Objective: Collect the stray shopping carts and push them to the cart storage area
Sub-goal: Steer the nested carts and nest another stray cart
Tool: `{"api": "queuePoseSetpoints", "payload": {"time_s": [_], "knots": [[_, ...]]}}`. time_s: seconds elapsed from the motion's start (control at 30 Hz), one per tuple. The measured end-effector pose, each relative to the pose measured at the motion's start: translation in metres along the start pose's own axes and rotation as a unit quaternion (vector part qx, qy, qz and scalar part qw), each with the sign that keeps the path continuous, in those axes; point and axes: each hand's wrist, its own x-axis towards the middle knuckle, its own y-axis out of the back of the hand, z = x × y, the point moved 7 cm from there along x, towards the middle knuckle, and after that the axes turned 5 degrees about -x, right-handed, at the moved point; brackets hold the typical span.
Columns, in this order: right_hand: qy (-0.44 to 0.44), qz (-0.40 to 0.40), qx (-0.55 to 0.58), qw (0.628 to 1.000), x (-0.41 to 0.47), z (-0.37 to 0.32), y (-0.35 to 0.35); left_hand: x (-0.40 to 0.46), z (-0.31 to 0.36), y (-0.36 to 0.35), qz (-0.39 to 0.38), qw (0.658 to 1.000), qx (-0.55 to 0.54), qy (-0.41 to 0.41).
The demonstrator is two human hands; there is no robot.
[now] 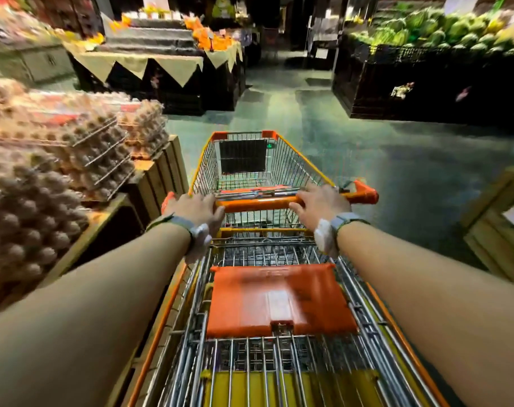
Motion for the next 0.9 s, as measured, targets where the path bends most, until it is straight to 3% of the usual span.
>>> {"api": "queuePoseSetpoints", "payload": {"time_s": [0.5,0.9], "knots": [[0.009,-0.084,0.004,0.996,-0.089,-0.001,0.013,-0.103,0.019,0.001,-0.049,0.996,-0.072,-0.005],[0.025,-0.081,0.053,0.995,-0.167,-0.018,0.025,-0.175,0.01,0.004,-0.051,0.997,-0.052,-0.006]]}}
